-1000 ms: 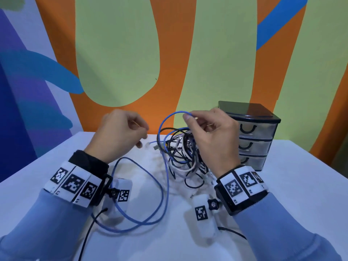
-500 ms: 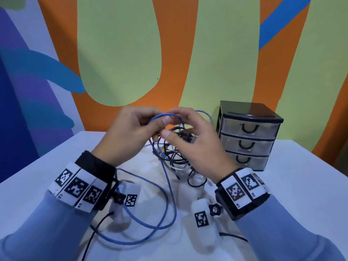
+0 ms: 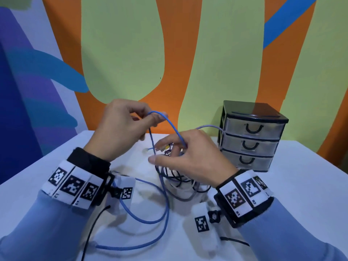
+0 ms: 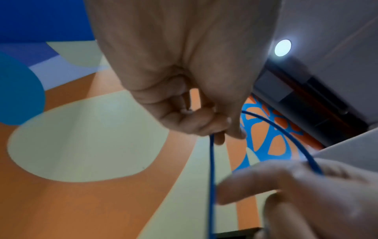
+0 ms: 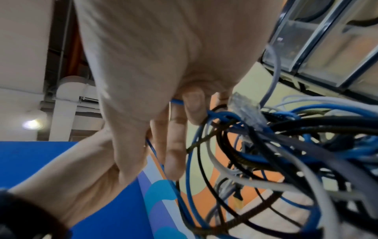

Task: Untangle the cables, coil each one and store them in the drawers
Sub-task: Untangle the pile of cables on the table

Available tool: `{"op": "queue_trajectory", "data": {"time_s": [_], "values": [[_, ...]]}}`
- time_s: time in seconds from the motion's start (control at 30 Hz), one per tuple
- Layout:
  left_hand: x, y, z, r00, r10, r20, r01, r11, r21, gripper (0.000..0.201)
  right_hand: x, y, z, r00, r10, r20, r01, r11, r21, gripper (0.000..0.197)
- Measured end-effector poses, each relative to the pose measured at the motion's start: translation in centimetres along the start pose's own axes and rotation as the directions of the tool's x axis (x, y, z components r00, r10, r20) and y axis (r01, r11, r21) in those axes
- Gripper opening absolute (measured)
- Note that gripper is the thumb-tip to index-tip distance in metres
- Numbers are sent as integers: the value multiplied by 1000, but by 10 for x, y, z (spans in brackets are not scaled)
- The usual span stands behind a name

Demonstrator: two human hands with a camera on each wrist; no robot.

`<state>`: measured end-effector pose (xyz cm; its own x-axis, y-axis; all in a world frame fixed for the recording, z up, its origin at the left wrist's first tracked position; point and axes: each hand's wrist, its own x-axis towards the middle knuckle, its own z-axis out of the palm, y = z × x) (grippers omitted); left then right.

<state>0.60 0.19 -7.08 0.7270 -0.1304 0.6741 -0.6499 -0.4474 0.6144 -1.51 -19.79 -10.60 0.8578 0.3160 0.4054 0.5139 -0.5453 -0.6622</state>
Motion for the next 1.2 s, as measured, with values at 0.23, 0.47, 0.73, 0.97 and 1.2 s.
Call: {"op": "queue_trajectory", "data": {"time_s": [0.23,0.47,0.73,0.97,1.2], "values": [[-4,19,7,997,75,31,-60,943,-327,21,6,9,1,994,-2,-113,16,992,129,12],[-1,-3,-1,868,-229,440,128,960,248,27,6,9,-2,973,17,-231,41,969,242,10],[4,9,-2,1000,5,-22,-11,952,-307,23,4,11,2,999,-12,-46,18,992,128,14],[1,5,3,960,-53,274,83,992,-98,41,7,8,-1,939,40,-342,106,912,397,22],[-6,-4,19,950,73,302,-126,979,163,22,6,5,0,948,-45,-314,200,855,479,18]]}}
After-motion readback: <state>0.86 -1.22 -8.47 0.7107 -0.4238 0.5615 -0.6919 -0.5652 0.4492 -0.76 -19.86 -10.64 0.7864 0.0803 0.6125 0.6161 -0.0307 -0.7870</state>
